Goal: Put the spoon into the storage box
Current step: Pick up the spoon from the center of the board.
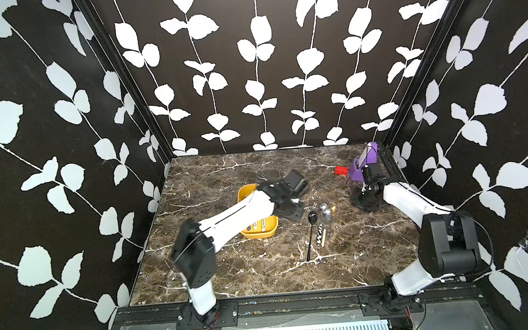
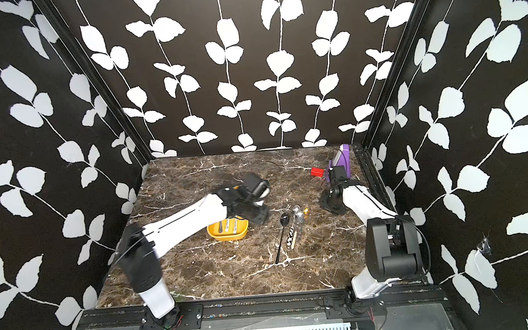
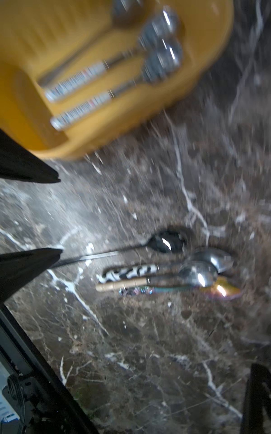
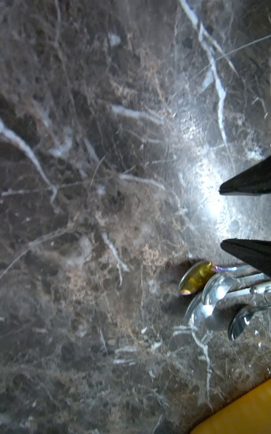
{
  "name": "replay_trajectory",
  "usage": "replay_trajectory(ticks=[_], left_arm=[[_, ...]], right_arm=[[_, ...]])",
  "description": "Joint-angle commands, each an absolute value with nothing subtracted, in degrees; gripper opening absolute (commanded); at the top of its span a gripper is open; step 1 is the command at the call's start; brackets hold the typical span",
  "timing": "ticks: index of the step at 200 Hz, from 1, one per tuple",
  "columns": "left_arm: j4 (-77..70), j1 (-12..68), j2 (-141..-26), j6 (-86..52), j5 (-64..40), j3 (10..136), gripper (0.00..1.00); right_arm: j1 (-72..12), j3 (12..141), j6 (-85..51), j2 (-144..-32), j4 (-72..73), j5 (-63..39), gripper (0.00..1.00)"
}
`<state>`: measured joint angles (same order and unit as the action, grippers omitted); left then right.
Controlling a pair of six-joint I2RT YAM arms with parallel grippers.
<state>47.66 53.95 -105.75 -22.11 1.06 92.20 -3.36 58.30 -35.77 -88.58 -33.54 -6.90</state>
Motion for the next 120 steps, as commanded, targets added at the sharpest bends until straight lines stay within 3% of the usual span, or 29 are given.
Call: replay_trajectory(ticks=[1, 39, 120], left_arm=[[51.4, 56.3, -110.4, -22.2, -0.3, 97.8, 0.49], [54.8, 58.2, -119.1, -21.4, -1.0, 105.2, 0.46], [57.0, 60.5, -126.3, -20.6, 0.2, 110.5, 0.41]], right_arm=[[-2.8, 55.4, -34.0, -86.9, -30.0, -6.5, 0.34], [-2.1, 53.5, -33.3, -87.0, -28.7, -6.8, 0.34], [-1.6, 52.6, -33.3, -88.4, -27.3, -7.6, 0.34]])
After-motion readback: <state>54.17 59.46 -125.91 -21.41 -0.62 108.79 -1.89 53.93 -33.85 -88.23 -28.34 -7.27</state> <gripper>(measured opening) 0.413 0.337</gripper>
